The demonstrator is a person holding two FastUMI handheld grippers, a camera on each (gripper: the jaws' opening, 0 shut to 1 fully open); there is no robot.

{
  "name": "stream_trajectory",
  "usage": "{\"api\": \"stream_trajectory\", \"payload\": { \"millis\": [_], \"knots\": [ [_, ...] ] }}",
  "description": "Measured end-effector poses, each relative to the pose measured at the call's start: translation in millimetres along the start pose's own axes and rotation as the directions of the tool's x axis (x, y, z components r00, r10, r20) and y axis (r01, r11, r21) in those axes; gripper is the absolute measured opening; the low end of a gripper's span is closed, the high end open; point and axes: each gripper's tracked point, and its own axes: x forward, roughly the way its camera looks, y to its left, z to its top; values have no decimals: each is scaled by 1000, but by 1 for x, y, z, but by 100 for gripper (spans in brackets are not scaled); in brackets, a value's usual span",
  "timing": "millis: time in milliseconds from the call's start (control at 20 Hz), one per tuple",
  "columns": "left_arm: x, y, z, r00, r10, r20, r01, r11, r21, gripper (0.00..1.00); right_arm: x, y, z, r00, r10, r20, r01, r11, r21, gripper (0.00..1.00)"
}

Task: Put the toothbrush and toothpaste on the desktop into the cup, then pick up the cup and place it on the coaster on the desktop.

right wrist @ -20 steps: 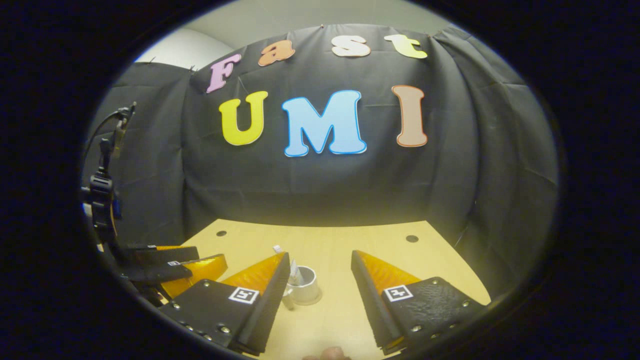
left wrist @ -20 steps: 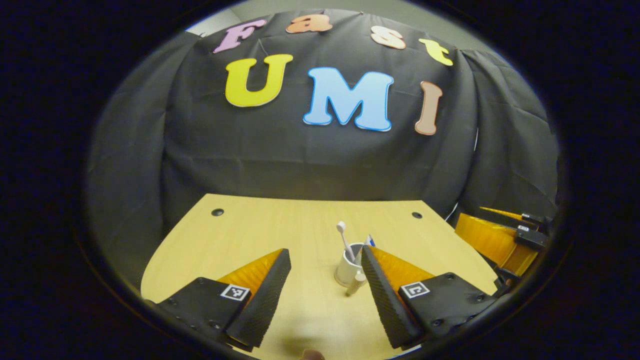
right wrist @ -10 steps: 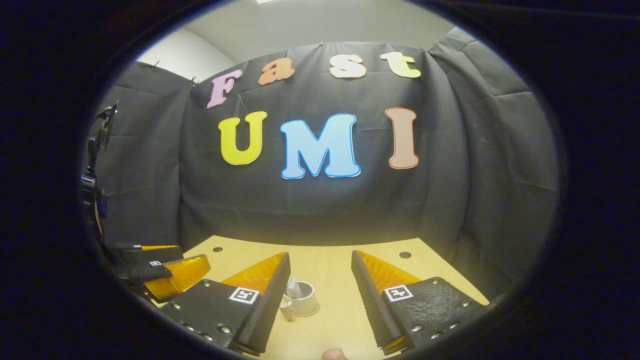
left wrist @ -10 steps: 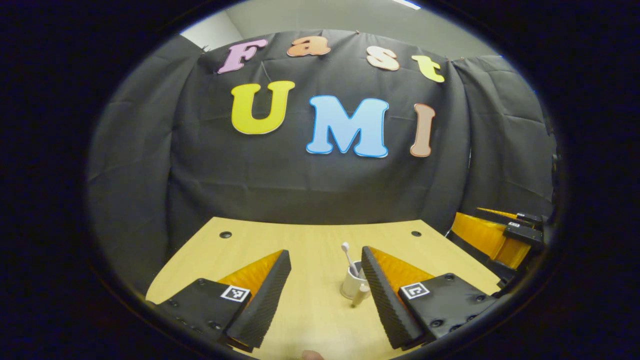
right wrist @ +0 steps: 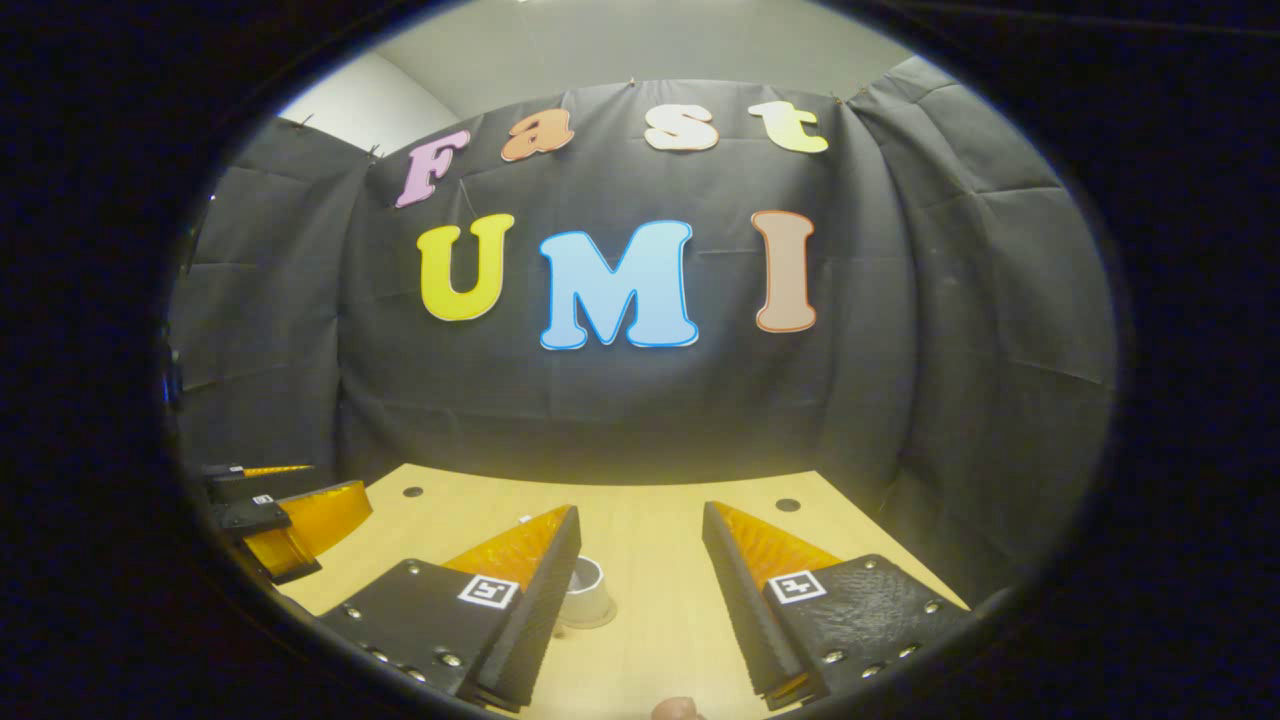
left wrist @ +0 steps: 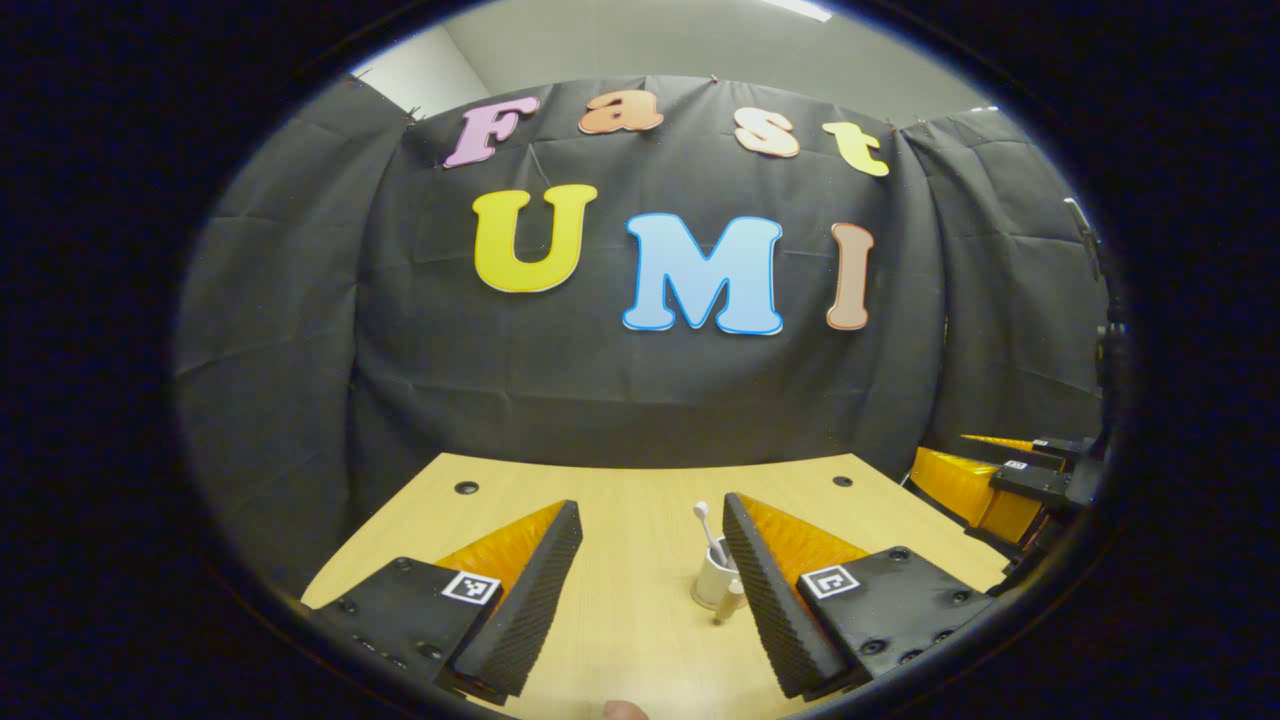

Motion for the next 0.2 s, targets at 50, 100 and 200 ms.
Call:
{"api": "stream_trajectory", "payload": {
  "millis": [50,100,200],
  "knots": [
    [0,-1,-1,1000,-3,-2,3,1000,-2,94,-2,1,0,1000,-3,5,3,1000,-8,75],
    [2,0,-1,1000,-6,-2,6,1000,-1,94,-3,3,0,1000,1,9,0,1000,-14,75],
    [3,0,-2,1000,-9,-1,9,1000,6,94,-4,8,0,1000,6,20,-6,1000,-26,76]
  ]
}}
